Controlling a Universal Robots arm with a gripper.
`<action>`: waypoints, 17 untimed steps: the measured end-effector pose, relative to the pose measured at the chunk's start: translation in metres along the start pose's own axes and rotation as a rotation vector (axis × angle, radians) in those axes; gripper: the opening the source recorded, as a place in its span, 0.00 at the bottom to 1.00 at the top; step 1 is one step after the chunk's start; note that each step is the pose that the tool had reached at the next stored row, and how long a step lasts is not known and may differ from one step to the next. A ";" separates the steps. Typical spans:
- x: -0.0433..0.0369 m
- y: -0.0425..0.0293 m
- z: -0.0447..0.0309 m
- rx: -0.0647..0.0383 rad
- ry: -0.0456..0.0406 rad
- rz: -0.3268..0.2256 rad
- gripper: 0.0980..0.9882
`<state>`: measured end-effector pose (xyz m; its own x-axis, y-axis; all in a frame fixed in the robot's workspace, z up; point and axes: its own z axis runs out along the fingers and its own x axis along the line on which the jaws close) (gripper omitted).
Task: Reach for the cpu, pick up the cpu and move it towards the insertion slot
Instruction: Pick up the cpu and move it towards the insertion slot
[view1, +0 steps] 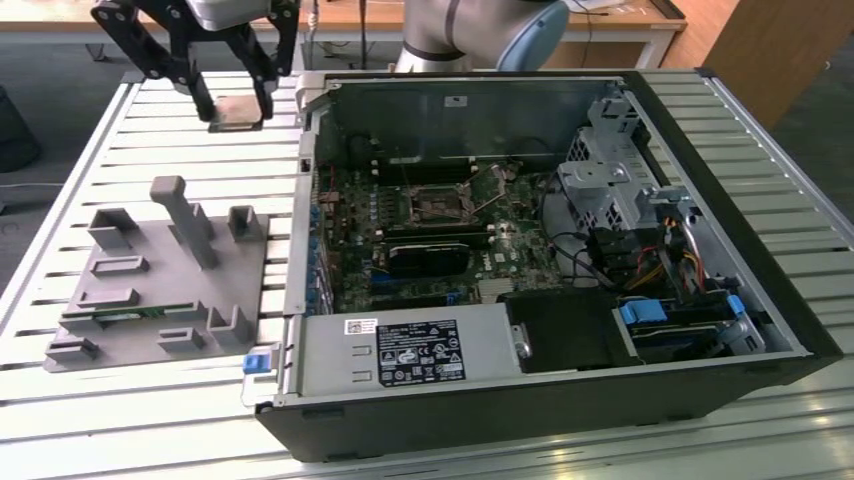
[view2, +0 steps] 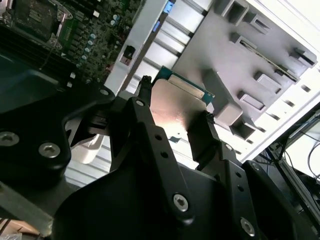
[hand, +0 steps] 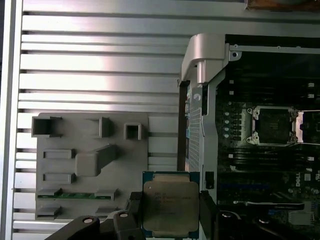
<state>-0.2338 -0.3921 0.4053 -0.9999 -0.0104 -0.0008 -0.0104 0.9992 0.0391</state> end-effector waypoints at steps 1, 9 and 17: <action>-0.0036 0.0007 0.0001 0.000 0.0000 0.000 0.50; -0.0329 0.0069 0.0007 0.000 0.0000 0.000 0.50; -0.0568 0.0207 0.0028 0.000 0.0000 0.000 0.50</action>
<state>-0.1772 -0.3707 0.4034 -0.9999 -0.0105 -0.0008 -0.0105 0.9992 0.0392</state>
